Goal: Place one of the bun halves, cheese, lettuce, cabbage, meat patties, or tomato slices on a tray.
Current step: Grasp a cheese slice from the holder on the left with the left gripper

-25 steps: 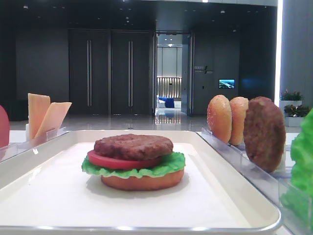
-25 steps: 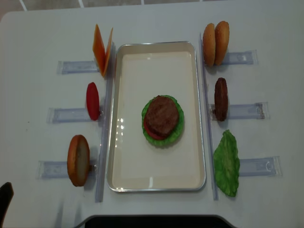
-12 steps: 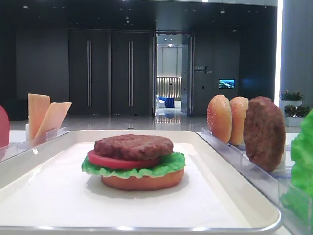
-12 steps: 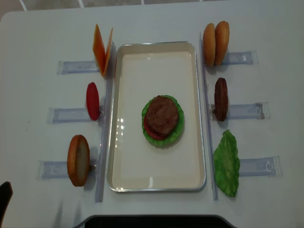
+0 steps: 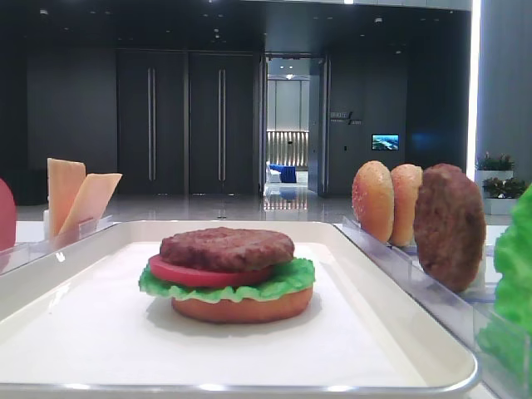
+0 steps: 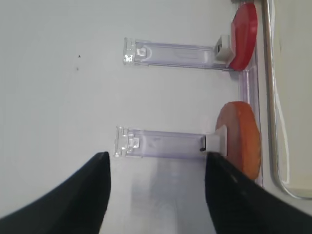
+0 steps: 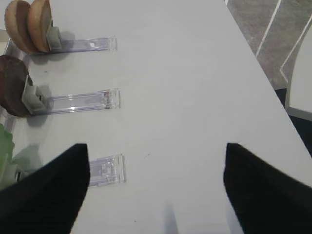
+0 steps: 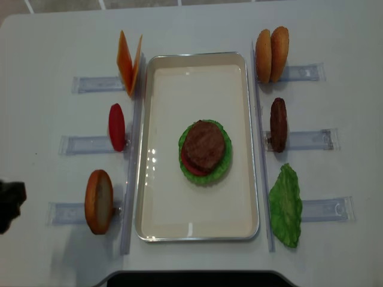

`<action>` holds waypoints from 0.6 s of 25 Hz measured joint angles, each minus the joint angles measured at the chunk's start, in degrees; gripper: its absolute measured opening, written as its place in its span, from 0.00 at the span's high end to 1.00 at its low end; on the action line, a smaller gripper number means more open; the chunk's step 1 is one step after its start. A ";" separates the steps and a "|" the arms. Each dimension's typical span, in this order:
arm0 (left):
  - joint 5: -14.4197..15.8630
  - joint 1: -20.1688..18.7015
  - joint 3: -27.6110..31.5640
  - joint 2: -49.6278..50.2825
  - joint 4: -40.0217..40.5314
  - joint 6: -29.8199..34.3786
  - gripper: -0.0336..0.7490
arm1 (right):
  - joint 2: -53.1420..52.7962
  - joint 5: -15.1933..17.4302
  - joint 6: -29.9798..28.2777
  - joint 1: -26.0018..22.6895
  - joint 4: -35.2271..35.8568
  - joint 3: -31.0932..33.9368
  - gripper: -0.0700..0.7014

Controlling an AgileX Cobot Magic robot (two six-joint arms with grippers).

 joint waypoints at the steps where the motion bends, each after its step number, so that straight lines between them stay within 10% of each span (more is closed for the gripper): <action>1: -0.51 0.00 -1.99 4.14 0.00 0.00 0.35 | 0.00 0.00 0.00 0.00 0.00 0.00 0.21; 15: -0.51 0.00 -35.89 47.32 0.14 0.00 0.33 | 0.00 0.00 0.00 0.00 0.00 0.00 0.21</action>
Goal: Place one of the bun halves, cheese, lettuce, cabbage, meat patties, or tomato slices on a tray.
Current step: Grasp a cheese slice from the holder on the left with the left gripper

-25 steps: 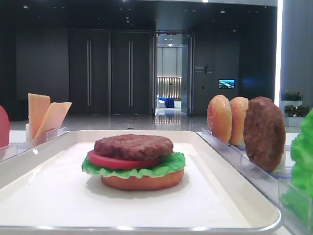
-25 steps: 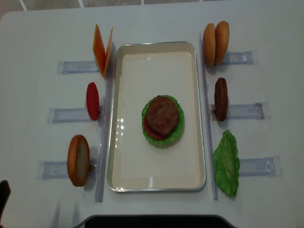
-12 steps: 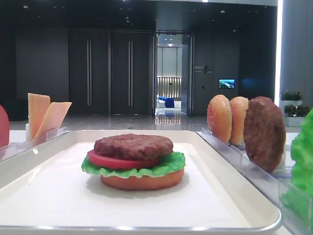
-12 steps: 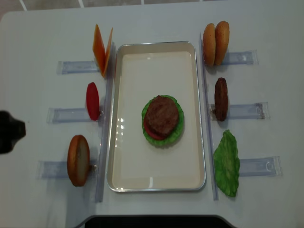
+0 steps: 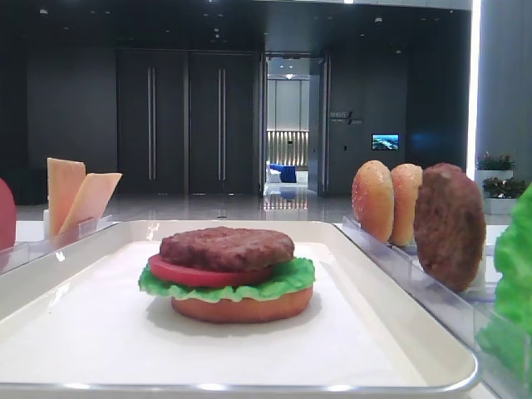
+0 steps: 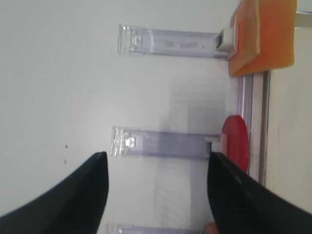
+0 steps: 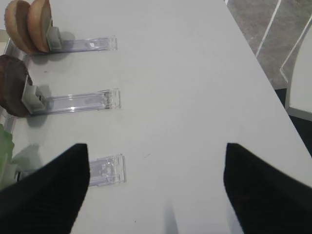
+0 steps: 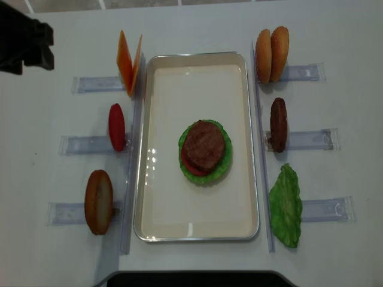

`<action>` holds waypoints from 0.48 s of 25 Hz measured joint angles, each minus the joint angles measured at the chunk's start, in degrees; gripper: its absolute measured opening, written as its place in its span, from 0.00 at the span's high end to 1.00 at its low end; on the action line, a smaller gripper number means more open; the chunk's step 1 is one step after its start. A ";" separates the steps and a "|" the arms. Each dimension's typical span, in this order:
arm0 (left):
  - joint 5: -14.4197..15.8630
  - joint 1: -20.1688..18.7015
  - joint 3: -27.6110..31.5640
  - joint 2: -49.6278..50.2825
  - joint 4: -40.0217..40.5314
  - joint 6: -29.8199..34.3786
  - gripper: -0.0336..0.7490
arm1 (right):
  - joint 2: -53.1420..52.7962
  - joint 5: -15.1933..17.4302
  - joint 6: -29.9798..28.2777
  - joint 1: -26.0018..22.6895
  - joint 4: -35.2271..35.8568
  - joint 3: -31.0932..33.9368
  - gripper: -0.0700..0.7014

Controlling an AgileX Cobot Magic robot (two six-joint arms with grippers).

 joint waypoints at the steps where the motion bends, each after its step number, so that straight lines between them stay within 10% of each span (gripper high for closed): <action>1: 0.00 0.00 -2.15 2.36 0.00 0.00 0.33 | 0.00 0.00 0.00 0.00 0.00 0.00 0.21; 12: 3.31 0.00 -22.18 22.85 -0.11 0.83 0.33 | 0.00 0.00 0.00 0.00 0.00 0.00 0.21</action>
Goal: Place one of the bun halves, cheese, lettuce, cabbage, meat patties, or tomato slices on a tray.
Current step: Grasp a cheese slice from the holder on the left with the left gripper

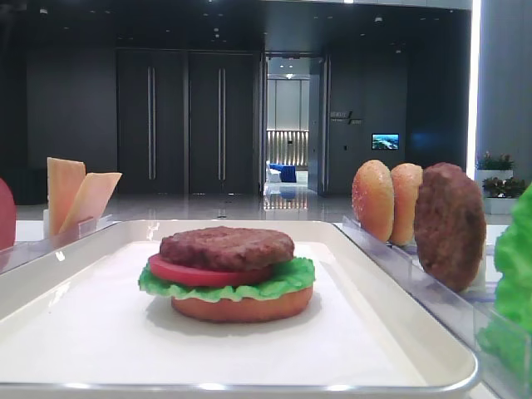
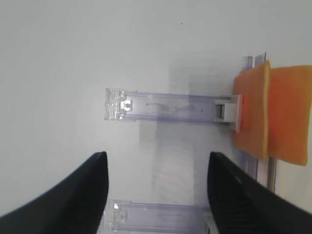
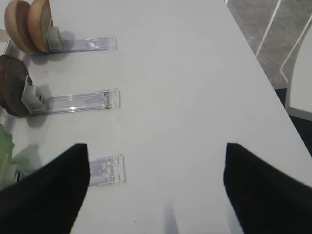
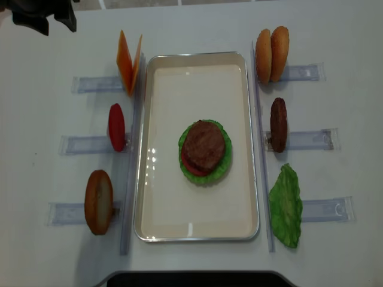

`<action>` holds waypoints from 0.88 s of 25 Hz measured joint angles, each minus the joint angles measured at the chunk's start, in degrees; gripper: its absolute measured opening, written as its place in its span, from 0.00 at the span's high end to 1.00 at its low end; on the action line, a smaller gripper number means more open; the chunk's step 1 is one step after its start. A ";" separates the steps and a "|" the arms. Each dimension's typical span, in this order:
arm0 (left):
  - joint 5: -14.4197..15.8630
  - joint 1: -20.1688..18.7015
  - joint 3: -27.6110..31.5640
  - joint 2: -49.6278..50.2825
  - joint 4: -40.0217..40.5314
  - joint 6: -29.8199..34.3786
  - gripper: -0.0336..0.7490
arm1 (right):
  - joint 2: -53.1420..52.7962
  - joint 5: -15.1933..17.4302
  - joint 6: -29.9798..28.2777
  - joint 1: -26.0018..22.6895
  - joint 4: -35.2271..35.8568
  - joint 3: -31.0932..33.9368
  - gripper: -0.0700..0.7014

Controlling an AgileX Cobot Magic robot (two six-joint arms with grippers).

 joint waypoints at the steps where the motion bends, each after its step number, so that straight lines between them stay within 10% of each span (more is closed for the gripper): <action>1: 0.49 0.00 -1.21 1.04 -0.10 0.04 0.33 | 0.00 0.00 0.00 0.00 0.00 0.00 0.21; 11: 2.52 -0.40 -7.28 4.84 -2.36 -0.84 0.33 | 0.00 0.00 0.00 0.00 0.00 0.00 0.21; 22: 0.75 -12.37 -7.40 6.54 0.57 -10.50 0.33 | 0.00 0.00 0.00 0.00 0.00 0.00 0.21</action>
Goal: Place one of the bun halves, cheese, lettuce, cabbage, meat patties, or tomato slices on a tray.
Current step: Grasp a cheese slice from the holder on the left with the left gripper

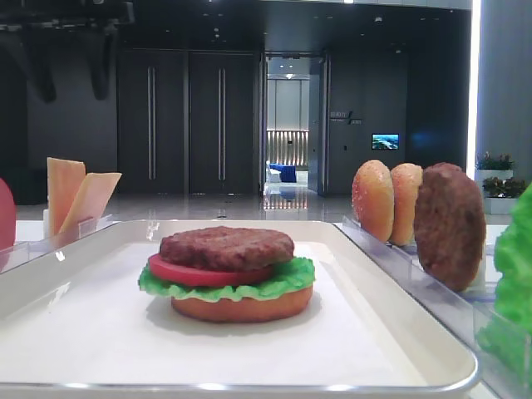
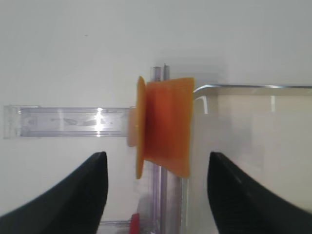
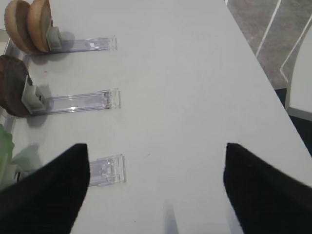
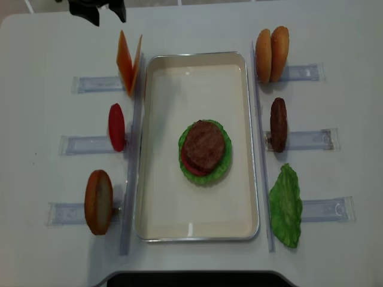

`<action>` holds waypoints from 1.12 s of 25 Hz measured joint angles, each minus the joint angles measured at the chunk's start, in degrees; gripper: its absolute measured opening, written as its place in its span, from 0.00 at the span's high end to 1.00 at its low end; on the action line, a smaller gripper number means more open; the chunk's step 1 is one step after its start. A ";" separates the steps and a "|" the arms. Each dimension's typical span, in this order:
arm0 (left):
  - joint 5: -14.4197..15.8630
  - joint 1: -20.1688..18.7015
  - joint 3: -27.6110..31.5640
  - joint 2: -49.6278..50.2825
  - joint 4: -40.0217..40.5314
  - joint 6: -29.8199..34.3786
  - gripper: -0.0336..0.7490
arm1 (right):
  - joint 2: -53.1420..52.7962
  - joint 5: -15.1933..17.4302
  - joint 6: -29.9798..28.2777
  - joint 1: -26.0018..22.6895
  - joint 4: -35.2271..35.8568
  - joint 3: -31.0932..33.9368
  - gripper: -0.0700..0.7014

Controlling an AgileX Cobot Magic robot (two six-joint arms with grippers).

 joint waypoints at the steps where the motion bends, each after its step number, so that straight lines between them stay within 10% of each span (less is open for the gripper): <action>1: 0.00 -0.63 0.00 0.43 -0.19 -0.28 0.33 | 0.00 0.00 0.00 0.00 0.00 0.00 0.21; 28: -4.47 -2.75 -0.95 10.81 -0.43 -3.85 0.34 | 0.00 0.00 -0.02 0.00 0.15 0.00 0.21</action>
